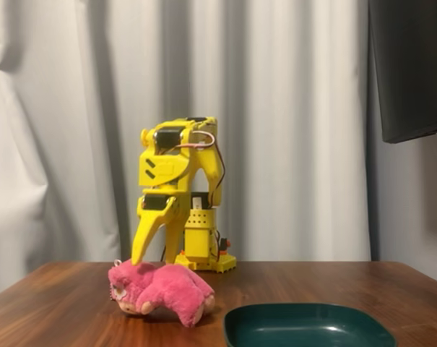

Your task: Grasp a strawberry bear and put it in the bin.

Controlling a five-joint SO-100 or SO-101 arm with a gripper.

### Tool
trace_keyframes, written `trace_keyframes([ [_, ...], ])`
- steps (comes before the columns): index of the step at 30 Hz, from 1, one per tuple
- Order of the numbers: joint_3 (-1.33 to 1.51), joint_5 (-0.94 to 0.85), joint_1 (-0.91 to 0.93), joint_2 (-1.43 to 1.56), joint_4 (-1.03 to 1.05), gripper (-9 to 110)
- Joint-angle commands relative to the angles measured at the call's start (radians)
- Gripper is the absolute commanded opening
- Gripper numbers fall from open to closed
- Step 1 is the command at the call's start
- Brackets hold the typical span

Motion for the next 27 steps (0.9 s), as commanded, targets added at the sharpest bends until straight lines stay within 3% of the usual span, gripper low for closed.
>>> trace_keyframes([
  [1,0.031,-0.043,-0.023,0.057,-0.031,40],
  [10,0.137,-0.054,0.026,0.057,-0.256,39],
  [19,0.201,-0.054,0.110,0.057,-0.324,39],
  [27,0.225,-0.054,0.048,0.057,-0.324,33],
])
